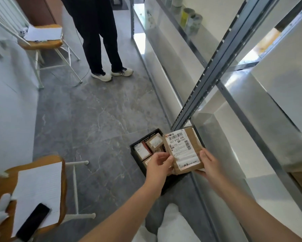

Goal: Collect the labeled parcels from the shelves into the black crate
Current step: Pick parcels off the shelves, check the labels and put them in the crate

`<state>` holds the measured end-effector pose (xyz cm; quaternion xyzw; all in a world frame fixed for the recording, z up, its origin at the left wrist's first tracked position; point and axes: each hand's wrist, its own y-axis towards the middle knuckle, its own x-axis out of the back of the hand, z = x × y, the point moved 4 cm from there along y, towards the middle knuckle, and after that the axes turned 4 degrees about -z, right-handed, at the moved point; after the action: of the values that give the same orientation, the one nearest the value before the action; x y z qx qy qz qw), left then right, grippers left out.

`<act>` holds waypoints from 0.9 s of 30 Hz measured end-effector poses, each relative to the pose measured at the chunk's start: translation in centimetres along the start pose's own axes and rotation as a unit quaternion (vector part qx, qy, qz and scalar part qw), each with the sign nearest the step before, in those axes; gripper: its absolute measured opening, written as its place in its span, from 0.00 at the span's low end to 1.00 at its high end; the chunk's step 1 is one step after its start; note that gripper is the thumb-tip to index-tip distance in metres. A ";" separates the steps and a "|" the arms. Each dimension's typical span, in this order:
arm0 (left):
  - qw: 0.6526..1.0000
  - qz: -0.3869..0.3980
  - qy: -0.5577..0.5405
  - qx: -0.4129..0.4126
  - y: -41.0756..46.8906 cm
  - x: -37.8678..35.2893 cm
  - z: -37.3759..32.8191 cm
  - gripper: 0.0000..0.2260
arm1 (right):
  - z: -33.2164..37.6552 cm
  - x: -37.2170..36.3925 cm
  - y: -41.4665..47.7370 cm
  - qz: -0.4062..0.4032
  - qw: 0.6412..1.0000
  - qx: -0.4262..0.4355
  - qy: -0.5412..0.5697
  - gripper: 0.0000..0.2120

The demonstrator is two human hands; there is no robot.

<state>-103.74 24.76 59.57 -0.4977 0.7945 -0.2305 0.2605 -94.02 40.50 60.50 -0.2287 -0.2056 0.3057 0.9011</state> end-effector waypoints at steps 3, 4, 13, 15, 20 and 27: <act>1.000 -0.006 0.008 0.009 1.7 -0.9 1.7 0.05 | -1.4 0.4 1.8 -0.016 1.000 -0.007 -0.021 0.13; 1.000 -0.004 0.010 0.013 2.4 -1.2 2.4 0.05 | -2.1 0.5 2.4 -0.021 0.999 -0.014 -0.028 0.14; 0.994 -0.054 0.023 0.089 10.5 -2.9 9.9 0.06 | -10.1 0.7 11.3 0.012 0.990 -0.065 -0.125 0.16; 0.992 -0.059 0.019 0.106 12.7 -3.5 11.9 0.07 | -11.9 0.8 14.0 0.027 0.985 -0.064 -0.157 0.17; 0.991 -0.047 0.017 0.127 18.4 -5.4 16.3 0.10 | -15.9 0.5 21.5 0.027 0.966 -0.057 -0.251 0.18; 0.984 -0.050 -0.009 0.173 26.5 -7.3 22.5 0.13 | -21.3 -0.9 31.8 0.064 0.929 -0.041 -0.362 0.21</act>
<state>-104.38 39.52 27.32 -0.4861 0.7147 -0.3727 0.3376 -98.35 56.37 25.93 -0.1522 -0.5148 0.4157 0.7342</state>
